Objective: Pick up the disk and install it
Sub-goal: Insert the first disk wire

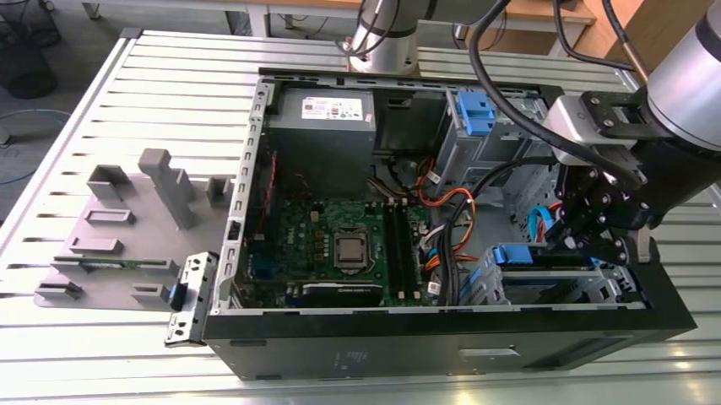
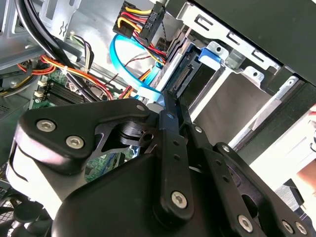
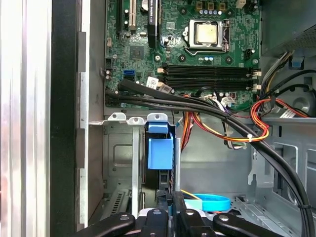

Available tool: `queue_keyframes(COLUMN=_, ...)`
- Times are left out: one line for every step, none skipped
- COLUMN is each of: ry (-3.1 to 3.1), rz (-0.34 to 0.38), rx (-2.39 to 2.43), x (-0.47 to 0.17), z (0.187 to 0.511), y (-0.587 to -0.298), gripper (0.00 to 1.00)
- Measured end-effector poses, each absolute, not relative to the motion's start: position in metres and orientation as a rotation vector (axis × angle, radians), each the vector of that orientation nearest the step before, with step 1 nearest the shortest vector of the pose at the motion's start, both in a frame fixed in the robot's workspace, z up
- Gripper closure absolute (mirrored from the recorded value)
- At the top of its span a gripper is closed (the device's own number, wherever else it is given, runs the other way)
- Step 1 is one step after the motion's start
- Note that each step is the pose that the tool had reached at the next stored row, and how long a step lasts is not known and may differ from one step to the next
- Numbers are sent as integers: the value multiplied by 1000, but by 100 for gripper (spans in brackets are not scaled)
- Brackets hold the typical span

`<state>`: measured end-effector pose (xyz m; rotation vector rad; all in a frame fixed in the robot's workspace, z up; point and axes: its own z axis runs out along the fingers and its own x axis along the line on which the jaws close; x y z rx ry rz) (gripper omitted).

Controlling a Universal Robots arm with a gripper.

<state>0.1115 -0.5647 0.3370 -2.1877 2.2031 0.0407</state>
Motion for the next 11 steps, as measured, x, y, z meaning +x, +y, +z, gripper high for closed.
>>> queue_keyframes(ry=2203, rz=40, rx=-2188, x=112, z=337, y=-565, gripper=84)
queue_keyframes(ry=2203, rz=40, rx=-2188, x=112, z=337, y=-565, gripper=84)
queue_keyframes(ry=2203, rz=40, rx=-2188, x=112, z=337, y=-565, gripper=84)
queue_keyframes(ry=2203, rz=40, rx=-2188, x=112, z=337, y=-565, gripper=84)
queue_keyframes(ry=2203, rz=40, rx=-2188, x=112, z=336, y=-565, gripper=84)
queue_keyframes(ry=2203, rz=41, rx=-2188, x=112, z=335, y=-565, gripper=84)
queue_keyframes(ry=2203, rz=40, rx=-2188, x=112, z=335, y=-565, gripper=84)
queue_keyframes(ry=2203, rz=40, rx=-2188, x=112, z=335, y=-565, gripper=84)
queue_keyframes(ry=2203, rz=40, rx=-2188, x=112, z=335, y=-565, gripper=84)
queue_keyframes(ry=2203, rz=40, rx=-2188, x=112, z=335, y=-565, gripper=84)
queue_keyframes(ry=2203, rz=40, rx=-2188, x=112, z=335, y=-565, gripper=84)
